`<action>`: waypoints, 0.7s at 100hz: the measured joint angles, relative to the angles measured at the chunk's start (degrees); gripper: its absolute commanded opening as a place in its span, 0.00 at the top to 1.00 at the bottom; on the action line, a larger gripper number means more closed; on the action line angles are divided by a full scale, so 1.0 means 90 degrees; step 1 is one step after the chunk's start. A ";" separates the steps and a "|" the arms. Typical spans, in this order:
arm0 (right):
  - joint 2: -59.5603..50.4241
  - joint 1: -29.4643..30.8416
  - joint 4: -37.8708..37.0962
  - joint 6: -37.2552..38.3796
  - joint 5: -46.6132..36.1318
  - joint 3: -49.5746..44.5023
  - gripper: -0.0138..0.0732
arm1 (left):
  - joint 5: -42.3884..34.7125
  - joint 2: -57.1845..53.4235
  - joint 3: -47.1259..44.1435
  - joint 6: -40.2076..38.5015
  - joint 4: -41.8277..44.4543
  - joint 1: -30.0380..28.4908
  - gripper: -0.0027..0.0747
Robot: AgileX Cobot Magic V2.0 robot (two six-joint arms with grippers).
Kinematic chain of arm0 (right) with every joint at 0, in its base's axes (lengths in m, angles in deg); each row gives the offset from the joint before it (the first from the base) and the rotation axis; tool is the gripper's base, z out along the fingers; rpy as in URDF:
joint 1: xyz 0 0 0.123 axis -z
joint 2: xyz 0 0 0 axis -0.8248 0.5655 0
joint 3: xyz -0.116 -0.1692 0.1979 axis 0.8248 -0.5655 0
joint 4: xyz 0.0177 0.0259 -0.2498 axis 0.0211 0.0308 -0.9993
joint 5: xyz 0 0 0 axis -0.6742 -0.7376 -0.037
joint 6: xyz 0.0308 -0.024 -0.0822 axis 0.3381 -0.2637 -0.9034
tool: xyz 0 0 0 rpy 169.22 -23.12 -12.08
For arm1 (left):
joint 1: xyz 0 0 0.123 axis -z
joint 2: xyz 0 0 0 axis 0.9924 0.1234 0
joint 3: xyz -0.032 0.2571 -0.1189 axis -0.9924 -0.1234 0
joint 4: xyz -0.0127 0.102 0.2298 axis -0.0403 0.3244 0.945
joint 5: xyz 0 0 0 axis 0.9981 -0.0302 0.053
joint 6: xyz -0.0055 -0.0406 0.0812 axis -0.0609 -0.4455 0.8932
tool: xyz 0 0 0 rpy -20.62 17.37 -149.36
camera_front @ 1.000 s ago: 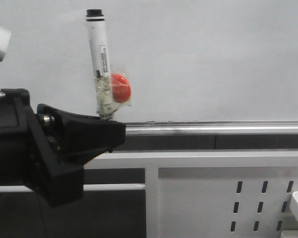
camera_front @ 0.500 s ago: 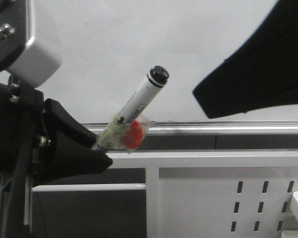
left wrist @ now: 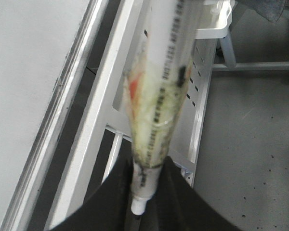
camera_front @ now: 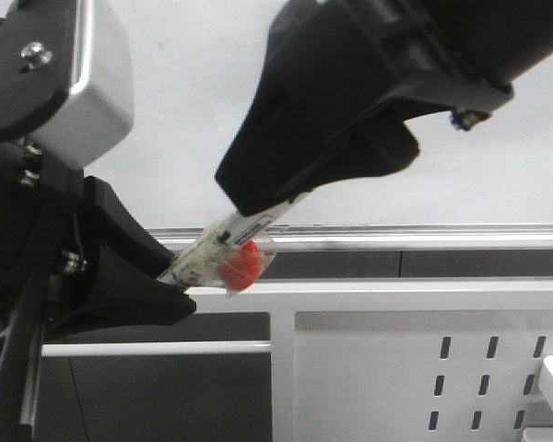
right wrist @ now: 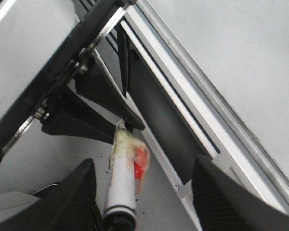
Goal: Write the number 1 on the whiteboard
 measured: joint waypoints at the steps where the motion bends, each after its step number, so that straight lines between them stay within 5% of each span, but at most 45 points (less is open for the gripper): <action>1: 0.0013 -0.0022 0.0000 0.0000 0.0000 -0.0001 0.39 | 0.0000 0.0000 0.0000 0.0000 0.0000 0.0000 0.99; 20: 0.0040 -0.0112 0.0000 0.0000 -0.0055 -0.0001 0.40 | -0.0319 0.0000 0.0000 0.0000 -0.0076 0.0000 0.99; 37: 0.0062 -0.0112 0.0000 0.0000 -0.0066 -0.0001 0.51 | -0.0515 0.0000 0.0000 0.0000 -0.0104 0.0000 0.99; 51: 0.0062 -0.0112 0.0000 0.0000 -0.0066 -0.0001 0.64 | -0.0549 0.0000 0.0010 0.0000 -0.0114 0.0000 0.99; 66: 0.0062 -0.0112 0.0000 0.0000 -0.0043 -0.0001 0.92 | -0.0582 0.0000 0.0010 0.0000 -0.0114 0.0000 0.99; 70: 0.0062 -0.0112 -0.0003 -0.0015 -0.0039 -0.0001 0.93 | -0.0582 0.0000 0.0010 0.0000 -0.0114 0.0000 0.99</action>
